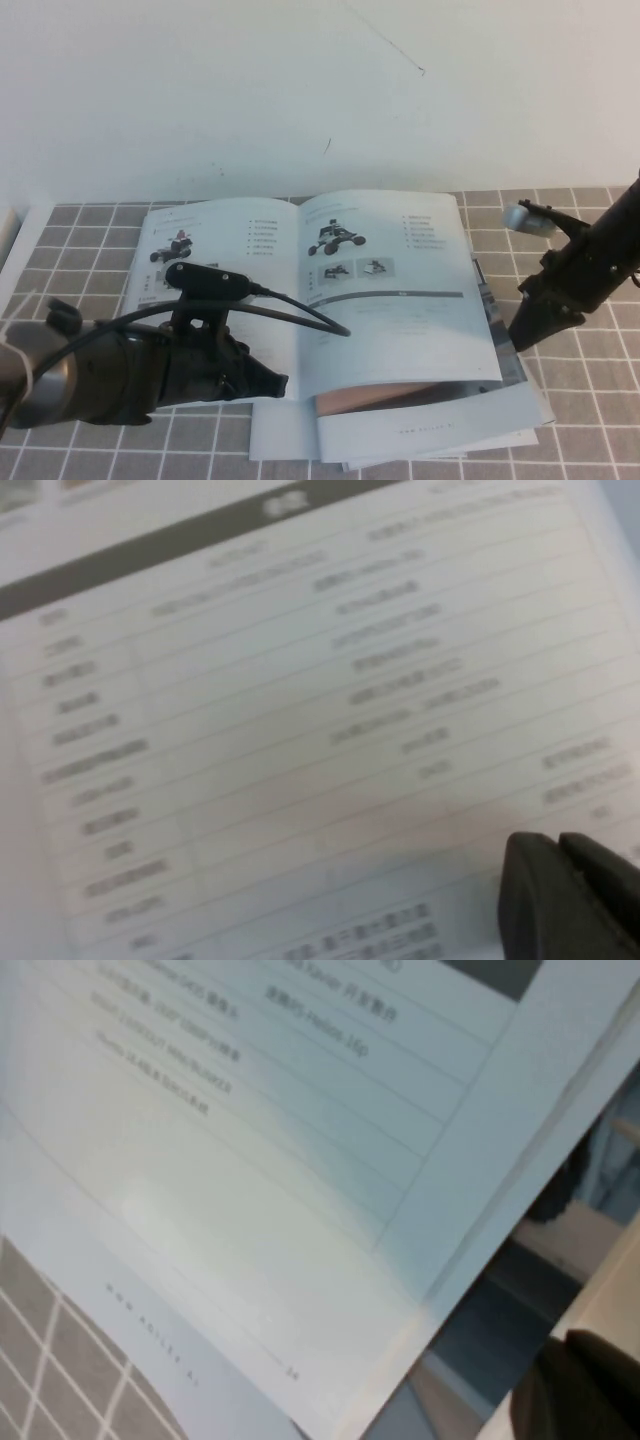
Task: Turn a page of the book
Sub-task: Open the closed book
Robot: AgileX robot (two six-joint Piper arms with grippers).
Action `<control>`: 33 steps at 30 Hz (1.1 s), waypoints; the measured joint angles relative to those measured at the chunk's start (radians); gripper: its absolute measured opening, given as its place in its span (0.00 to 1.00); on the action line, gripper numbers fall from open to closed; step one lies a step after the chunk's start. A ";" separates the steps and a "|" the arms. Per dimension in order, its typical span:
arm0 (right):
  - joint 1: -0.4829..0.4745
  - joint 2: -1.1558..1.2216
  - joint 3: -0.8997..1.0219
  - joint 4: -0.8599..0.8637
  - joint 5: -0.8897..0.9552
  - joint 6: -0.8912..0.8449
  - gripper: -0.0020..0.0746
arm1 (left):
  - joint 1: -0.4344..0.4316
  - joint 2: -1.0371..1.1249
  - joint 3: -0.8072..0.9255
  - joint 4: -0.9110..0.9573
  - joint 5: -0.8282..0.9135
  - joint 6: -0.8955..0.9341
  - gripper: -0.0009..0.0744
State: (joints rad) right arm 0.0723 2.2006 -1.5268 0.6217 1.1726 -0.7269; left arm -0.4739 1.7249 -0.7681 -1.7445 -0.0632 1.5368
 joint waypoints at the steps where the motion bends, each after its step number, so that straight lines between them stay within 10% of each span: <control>1: 0.000 0.000 0.000 0.023 0.004 -0.009 0.03 | 0.000 0.005 0.000 0.000 0.008 0.000 0.01; 16: 0.022 -0.183 -0.153 -0.048 -0.076 0.036 0.03 | 0.000 -0.065 0.000 0.004 0.151 0.000 0.01; 33: 0.412 0.048 -0.162 -0.048 -0.382 0.010 0.03 | 0.002 -0.094 -0.038 0.008 -0.040 0.057 0.01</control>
State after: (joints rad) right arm 0.4846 2.2491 -1.6889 0.5736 0.7910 -0.7167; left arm -0.4724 1.6309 -0.8059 -1.7360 -0.1035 1.5940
